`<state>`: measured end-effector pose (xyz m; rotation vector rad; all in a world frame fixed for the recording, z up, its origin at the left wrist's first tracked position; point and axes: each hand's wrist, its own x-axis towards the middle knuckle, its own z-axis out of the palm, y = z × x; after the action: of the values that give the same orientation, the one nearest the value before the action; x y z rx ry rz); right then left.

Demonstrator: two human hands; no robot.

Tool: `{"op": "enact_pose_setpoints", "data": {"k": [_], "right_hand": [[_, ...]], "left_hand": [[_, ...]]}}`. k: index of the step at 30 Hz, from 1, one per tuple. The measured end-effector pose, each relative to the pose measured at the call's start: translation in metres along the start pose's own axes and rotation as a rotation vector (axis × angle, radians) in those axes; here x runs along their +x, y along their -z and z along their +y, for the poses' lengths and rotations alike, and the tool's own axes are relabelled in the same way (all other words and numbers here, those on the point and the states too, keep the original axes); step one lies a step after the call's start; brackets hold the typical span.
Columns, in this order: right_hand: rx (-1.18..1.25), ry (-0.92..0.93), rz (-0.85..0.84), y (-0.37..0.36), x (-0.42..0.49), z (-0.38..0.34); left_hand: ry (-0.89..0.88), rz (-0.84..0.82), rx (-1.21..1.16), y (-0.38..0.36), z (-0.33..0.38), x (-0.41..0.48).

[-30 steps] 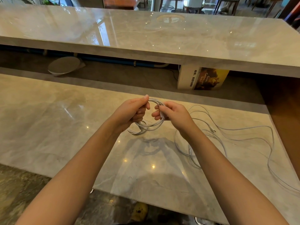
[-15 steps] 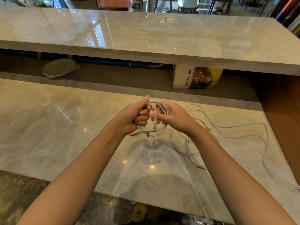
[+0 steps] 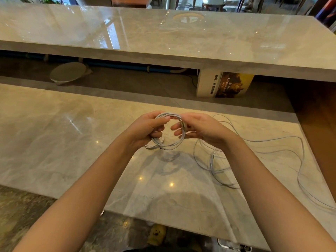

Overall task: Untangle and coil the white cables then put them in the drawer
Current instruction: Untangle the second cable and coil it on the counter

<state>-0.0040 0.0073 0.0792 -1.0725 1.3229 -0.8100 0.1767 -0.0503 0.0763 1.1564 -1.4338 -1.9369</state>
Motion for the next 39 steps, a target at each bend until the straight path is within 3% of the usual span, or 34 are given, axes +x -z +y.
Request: {"op": "enact_pose_setpoints", "data": {"k": [2, 5, 10, 13, 16, 19, 21, 26, 31, 39], "right_hand": [[0.013, 0.036, -0.052, -0.004, 0.002, -0.004], [0.245, 0.079, 0.043, -0.012, 0.010, -0.005], [0.550, 0.047, 0.046, -0.024, 0.025, 0.005], [0.693, -0.002, 0.053, -0.034, 0.036, 0.015], [0.578, 0.020, 0.136, -0.046, 0.049, 0.025], [0.123, 0.101, 0.291, -0.056, 0.061, 0.037], [0.037, 0.105, 0.324, -0.060, 0.067, 0.045], [0.262, -0.067, 0.352, -0.070, 0.078, 0.059], [-0.182, -0.034, 0.504, -0.072, 0.095, 0.078], [-0.341, 0.070, 0.525, -0.076, 0.099, 0.092]], "left_hand": [[-0.057, 0.021, 0.040, 0.001, 0.002, 0.000], [-0.031, 0.050, -0.026, 0.005, -0.003, -0.003], [0.028, 0.108, -0.576, 0.011, -0.021, -0.002], [0.028, 0.149, -0.769, 0.016, -0.023, 0.001], [0.037, 0.183, -0.902, 0.020, -0.029, 0.008], [0.053, 0.229, -0.961, 0.029, -0.039, 0.015], [0.077, 0.252, -0.927, 0.036, -0.045, 0.019], [0.108, 0.283, -0.655, 0.040, -0.057, 0.023], [0.113, 0.431, 0.066, 0.049, -0.076, 0.030], [0.076, 0.666, 0.177, 0.061, -0.092, 0.039]]}}
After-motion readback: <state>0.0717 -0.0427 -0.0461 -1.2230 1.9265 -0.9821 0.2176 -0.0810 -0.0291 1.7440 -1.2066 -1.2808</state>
